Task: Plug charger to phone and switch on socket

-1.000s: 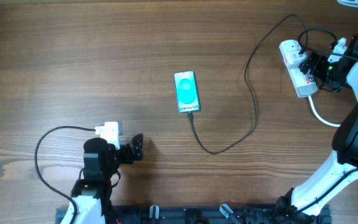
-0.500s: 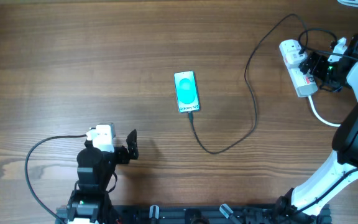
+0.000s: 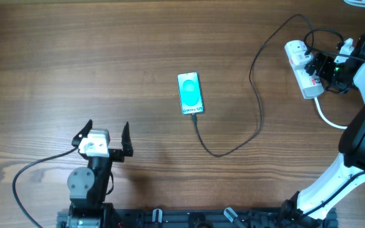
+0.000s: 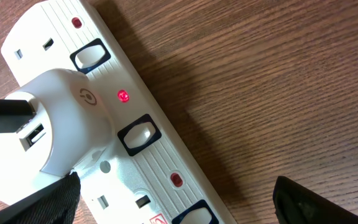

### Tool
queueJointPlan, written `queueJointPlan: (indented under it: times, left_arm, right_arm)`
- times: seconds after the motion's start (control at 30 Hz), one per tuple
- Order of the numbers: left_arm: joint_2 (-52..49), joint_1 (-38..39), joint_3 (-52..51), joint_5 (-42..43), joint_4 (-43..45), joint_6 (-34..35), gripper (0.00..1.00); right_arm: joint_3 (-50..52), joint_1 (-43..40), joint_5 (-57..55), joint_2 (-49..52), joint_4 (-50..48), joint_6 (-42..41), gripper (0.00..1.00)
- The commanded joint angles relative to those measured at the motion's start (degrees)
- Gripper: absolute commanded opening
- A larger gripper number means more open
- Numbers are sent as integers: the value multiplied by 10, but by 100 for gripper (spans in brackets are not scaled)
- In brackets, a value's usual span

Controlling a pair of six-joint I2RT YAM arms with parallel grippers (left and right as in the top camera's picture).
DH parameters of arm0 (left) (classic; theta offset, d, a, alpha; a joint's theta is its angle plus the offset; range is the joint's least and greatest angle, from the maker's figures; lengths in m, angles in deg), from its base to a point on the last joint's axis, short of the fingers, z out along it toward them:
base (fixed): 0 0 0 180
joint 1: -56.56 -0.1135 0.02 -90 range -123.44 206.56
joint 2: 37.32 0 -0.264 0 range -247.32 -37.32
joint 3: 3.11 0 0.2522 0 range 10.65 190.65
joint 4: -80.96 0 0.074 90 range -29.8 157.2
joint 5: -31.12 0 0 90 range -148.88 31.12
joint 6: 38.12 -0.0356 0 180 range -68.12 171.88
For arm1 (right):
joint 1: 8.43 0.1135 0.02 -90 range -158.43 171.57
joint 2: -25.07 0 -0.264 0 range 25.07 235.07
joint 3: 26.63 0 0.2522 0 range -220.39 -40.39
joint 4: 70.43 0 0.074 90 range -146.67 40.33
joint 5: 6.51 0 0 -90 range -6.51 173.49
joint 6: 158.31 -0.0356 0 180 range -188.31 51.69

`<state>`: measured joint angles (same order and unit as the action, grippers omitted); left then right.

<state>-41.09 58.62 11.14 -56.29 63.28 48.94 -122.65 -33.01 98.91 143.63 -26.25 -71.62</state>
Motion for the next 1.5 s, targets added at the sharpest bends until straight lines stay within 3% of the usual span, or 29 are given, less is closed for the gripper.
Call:
queueJointPlan:
  times: [0.0, 1.3, 1.47]
  left_arm:
    - [30, -6, -2, -12, -7, -14, 100]
    - [35, -6, -2, -8, -4, -13, 100]
    - [35, -6, -2, -8, -4, -13, 100]
  right_arm:
    - [-5, 3, 10, -18, -4, 3, 100]
    - [-5, 2, 10, -20, -12, 3, 100]
    - [-5, 4, 10, -97, -10, 3, 100]
